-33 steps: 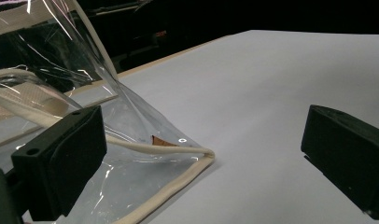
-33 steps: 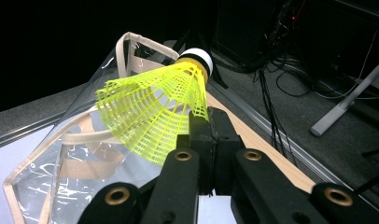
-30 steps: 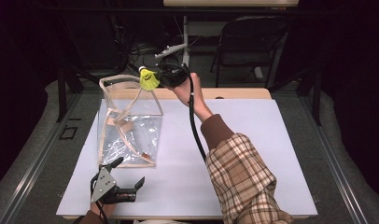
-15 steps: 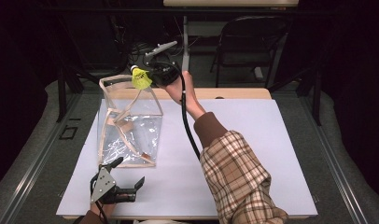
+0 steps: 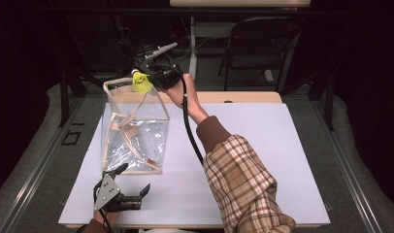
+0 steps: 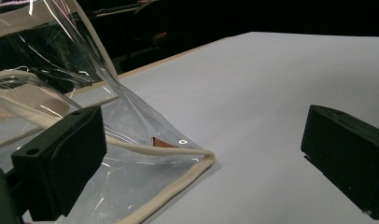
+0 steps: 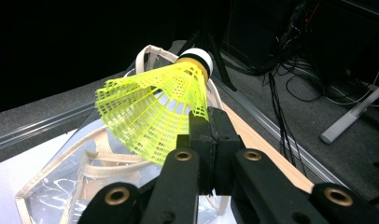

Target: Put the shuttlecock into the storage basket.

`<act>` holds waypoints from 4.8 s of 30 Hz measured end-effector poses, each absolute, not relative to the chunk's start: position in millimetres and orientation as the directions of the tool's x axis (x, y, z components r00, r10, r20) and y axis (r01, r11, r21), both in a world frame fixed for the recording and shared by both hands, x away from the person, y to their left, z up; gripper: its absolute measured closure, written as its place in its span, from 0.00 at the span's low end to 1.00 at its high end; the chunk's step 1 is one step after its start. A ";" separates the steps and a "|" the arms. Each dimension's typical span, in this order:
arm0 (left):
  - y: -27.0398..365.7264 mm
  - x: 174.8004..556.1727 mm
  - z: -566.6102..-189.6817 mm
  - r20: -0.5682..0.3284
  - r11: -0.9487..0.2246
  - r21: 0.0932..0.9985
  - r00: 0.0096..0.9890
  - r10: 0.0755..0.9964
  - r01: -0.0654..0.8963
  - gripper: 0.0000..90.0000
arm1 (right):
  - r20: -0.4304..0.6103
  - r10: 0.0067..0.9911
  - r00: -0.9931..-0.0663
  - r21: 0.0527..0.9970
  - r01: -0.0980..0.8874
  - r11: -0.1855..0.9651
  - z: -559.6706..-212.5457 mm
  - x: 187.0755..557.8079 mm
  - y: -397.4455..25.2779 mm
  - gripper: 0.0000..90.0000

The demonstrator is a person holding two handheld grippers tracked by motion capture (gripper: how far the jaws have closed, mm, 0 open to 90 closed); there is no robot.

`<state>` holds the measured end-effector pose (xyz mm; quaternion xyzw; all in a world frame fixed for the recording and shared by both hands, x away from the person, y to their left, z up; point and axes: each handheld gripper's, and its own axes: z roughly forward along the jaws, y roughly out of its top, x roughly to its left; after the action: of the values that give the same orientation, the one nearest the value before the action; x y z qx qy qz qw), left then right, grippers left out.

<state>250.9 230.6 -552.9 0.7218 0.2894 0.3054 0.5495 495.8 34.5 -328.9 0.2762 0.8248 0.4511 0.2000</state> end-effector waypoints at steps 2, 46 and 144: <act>230.4 250.9 -552.9 0.124 -0.230 0.970 0.646 0.753 0.081 0.00 | -0.080 0.637 -0.767 0.855 0.275 0.439 -329.0 495.2 35.7 1.00; 231.0 251.0 -552.2 0.121 -0.223 0.972 0.649 0.751 0.077 0.00 | -0.075 0.636 -0.768 0.795 0.338 0.503 -358.7 509.8 85.6 1.00; 229.2 252.8 -553.8 0.127 -0.238 0.967 0.641 0.757 0.089 0.00 | -0.074 0.705 -0.705 0.904 0.251 0.346 -381.0 406.6 -144.2 0.00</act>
<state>252.8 229.2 -553.8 0.7244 0.2919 0.3071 0.5438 406.6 -144.2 -381.0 0.3040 0.7862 0.4844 0.2343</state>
